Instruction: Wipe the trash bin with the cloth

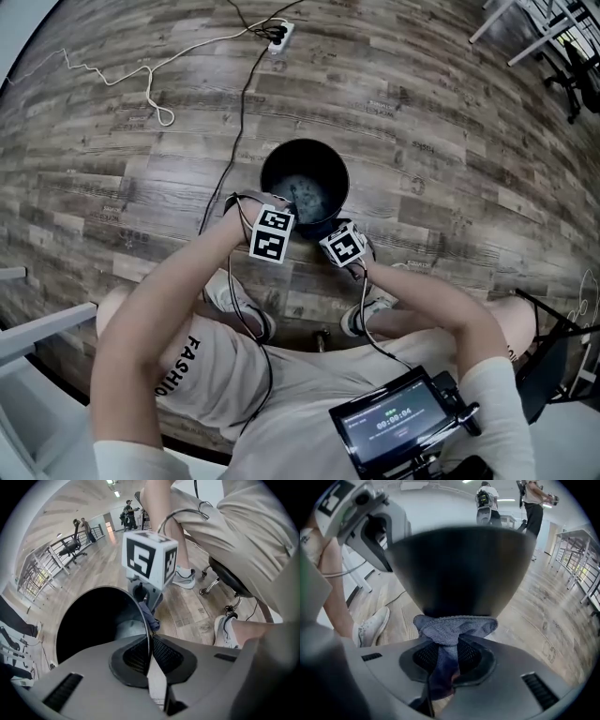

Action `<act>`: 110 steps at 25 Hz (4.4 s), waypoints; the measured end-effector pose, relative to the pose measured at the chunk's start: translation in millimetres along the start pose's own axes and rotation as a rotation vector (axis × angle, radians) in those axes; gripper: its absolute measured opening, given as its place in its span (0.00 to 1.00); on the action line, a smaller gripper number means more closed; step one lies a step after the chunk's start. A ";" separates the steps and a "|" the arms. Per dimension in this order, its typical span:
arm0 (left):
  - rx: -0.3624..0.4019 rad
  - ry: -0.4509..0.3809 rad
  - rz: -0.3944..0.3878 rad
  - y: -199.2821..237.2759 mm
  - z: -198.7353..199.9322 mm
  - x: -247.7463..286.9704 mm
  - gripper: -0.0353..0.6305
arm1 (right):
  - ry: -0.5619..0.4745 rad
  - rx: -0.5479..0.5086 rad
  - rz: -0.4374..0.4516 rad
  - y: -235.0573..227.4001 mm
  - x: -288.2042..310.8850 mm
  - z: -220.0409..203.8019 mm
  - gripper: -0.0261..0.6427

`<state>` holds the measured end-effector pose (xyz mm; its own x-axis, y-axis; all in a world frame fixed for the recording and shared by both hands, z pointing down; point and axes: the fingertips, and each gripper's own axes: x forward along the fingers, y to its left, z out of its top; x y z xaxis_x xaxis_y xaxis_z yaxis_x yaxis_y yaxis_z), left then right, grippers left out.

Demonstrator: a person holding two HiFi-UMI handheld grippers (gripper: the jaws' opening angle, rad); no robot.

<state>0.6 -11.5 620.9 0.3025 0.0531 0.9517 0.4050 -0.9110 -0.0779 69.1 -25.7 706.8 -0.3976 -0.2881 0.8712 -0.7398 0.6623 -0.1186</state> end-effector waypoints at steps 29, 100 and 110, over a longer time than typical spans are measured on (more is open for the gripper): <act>-0.169 -0.037 -0.053 -14.3 22.5 -2.8 0.40 | -0.018 -0.003 0.137 43.1 -118.4 30.6 0.15; 0.073 0.108 -0.001 -5.4 -17.9 4.5 0.10 | 0.105 0.036 0.076 12.7 5.5 8.8 0.15; 0.083 0.092 -0.006 -3.1 -15.5 4.4 0.10 | 0.130 0.018 -0.016 16.8 106.2 -41.9 0.15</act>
<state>-12.7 -14.8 630.0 0.2215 0.0171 0.9750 0.4779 -0.8735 -0.0932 37.2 -16.2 817.3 -0.3123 -0.2057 0.9275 -0.7557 0.6454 -0.1113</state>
